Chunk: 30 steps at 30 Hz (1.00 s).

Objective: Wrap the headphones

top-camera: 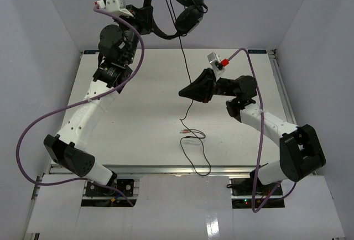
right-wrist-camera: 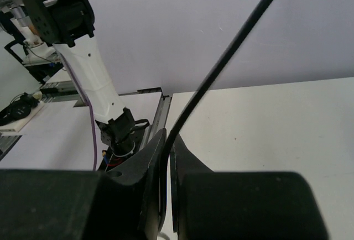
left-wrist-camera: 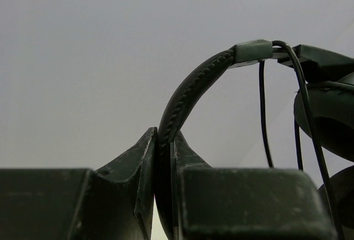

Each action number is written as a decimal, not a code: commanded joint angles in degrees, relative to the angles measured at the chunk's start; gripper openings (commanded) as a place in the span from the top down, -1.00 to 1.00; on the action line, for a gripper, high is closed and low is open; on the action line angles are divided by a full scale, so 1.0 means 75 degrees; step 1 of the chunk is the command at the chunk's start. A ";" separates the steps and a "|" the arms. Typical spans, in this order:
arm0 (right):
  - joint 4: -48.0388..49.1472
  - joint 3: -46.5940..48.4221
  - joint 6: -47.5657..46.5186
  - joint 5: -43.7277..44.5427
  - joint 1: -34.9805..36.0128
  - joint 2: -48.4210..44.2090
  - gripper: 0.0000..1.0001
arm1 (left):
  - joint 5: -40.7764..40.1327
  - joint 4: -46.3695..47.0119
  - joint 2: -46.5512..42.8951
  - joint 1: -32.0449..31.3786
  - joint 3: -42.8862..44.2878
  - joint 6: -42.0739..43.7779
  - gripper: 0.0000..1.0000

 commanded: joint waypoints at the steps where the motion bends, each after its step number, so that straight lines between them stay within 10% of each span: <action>1: 0.0680 0.0043 0.0259 -0.0288 0.0284 -0.0278 0.76 | -0.0008 -0.0062 0.0049 0.0521 0.0222 0.0045 1.00; 8: 0.0138 0.0240 -0.0012 -0.0552 0.0402 -0.0377 0.79 | -0.0159 -0.0350 0.0455 0.0985 -0.0056 0.0770 1.00; 13: -0.2837 0.1159 -0.2160 -0.0573 0.0449 -0.0438 0.84 | -0.0369 -0.0471 0.0726 0.1031 -0.0543 0.1646 1.00; 20: -0.9741 0.3844 -0.7159 0.1741 0.0577 -0.0435 0.85 | -0.0229 -0.0529 0.0772 0.1031 -0.1696 0.2294 1.00; 30: -1.1218 0.5282 -0.9826 0.4942 0.0937 -0.0306 0.85 | 0.0788 -0.0594 0.0235 0.0869 -0.3459 0.2609 1.00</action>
